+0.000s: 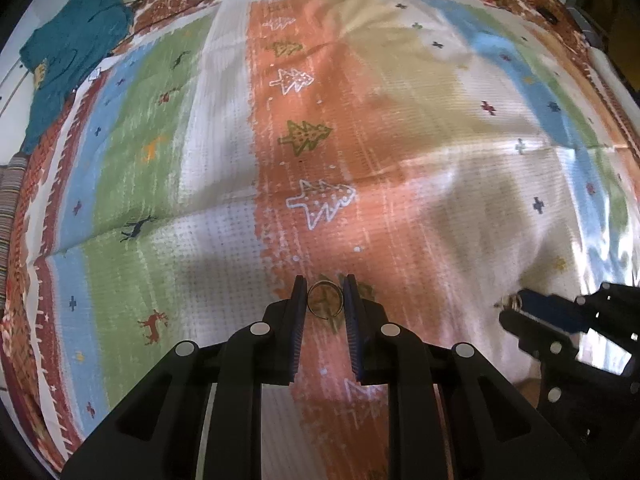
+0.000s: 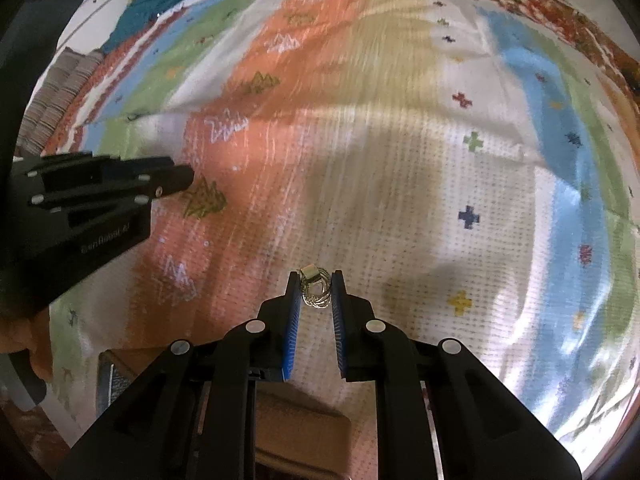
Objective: Organize jewelry
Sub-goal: 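Grasp the silver ring with the left tool while the right grasps the gold ring, then lift both rings and carry them over the silver tin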
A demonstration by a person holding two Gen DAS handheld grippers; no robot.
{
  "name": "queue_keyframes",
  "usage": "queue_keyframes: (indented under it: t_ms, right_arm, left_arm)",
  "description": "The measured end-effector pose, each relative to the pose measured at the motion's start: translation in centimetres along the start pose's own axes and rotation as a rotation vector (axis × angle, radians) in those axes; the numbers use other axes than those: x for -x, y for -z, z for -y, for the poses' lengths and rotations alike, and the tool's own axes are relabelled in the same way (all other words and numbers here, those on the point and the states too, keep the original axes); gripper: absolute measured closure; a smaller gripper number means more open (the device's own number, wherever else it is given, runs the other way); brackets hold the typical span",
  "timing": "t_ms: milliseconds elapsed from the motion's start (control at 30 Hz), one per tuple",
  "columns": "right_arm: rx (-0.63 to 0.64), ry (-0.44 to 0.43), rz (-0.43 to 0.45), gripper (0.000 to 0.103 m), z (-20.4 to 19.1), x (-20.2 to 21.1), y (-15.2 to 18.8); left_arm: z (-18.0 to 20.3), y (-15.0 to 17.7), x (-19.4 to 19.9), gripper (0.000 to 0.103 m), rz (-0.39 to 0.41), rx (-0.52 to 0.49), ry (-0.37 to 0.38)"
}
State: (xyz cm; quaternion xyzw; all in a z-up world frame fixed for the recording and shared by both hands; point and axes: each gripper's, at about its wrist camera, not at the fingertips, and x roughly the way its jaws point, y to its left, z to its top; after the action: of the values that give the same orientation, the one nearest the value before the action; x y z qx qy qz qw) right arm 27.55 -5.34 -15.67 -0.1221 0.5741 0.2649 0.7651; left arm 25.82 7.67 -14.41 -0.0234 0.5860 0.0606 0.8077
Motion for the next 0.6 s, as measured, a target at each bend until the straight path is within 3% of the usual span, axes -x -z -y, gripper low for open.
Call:
queue_keyframes:
  t_ms: [600]
  right_arm:
    - [-0.048, 0.033, 0.103, 0.087, 1.0, 4.7, 1.7]
  left_arm:
    - [0.3, 1.5, 6.2, 0.085, 0.096, 0.008, 0.066]
